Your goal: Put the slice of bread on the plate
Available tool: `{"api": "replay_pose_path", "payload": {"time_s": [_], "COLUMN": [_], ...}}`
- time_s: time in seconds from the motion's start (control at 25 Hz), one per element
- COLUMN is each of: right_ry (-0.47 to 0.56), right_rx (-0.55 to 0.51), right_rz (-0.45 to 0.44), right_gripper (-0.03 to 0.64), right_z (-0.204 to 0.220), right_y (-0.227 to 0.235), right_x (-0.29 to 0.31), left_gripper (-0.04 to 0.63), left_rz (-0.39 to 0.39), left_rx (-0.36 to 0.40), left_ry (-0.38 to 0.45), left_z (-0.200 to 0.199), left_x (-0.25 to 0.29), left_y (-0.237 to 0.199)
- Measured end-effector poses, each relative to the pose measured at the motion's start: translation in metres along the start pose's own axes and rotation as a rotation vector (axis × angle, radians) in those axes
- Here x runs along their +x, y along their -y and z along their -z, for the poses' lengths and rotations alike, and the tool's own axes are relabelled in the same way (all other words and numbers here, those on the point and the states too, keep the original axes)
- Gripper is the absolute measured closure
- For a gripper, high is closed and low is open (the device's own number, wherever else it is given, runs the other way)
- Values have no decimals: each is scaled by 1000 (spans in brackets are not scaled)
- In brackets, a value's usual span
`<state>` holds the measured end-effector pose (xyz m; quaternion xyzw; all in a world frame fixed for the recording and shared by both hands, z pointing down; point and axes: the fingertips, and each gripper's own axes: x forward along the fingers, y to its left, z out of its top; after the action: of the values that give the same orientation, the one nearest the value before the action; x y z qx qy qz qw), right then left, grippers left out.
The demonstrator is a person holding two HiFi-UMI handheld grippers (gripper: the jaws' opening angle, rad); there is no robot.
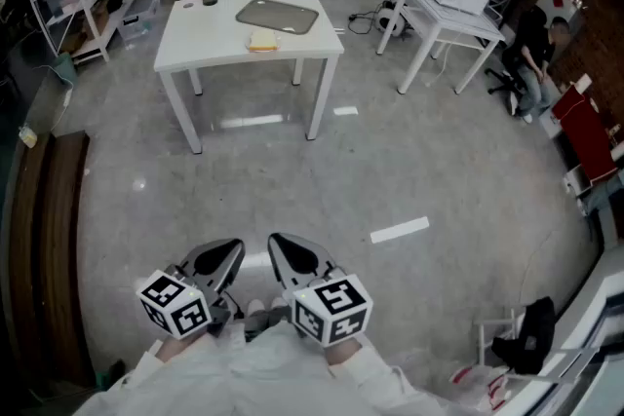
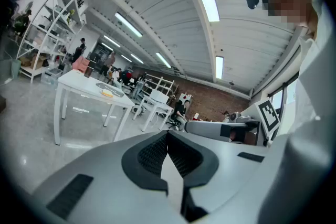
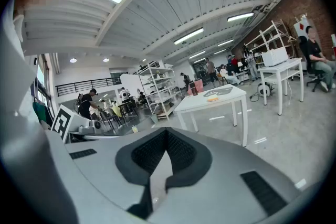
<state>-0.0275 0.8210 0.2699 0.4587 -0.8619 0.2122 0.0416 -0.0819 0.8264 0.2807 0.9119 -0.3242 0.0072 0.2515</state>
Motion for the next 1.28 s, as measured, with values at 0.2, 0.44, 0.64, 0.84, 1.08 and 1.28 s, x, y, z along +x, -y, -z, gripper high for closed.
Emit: {"api": "replay_pose_path", "payload": {"time_s": [0.2,0.44,0.64,0.84,1.08,1.28], "right_ry": [-13,-42,-38,1,-46,-75], "right_rx": [-27,-33,-25,44,20,2], "right_rz": [24,34,23,-24,-42,-50], "right_gripper": [603,603,603,601,601,601], "right_z": [-4,1,2,-4,0,11], "right_y": [0,5,8,14,29,41], "right_x": [-1,2,4,4,6,4], "left_gripper": [586,586,586,586,586,586], "left_rz": [-4,-4,2,7,-22,-28], "left_rx": [-5,-12,-12,-43,-64,-95], "left_ry": [-2,1,-11,-21,-15,-26], "left_z": [-2,-3,-1,3,7,22], "left_x": [-3,-1,3,12,25,38], "left_y": [1,-3,-3,-3,-8,-6]}}
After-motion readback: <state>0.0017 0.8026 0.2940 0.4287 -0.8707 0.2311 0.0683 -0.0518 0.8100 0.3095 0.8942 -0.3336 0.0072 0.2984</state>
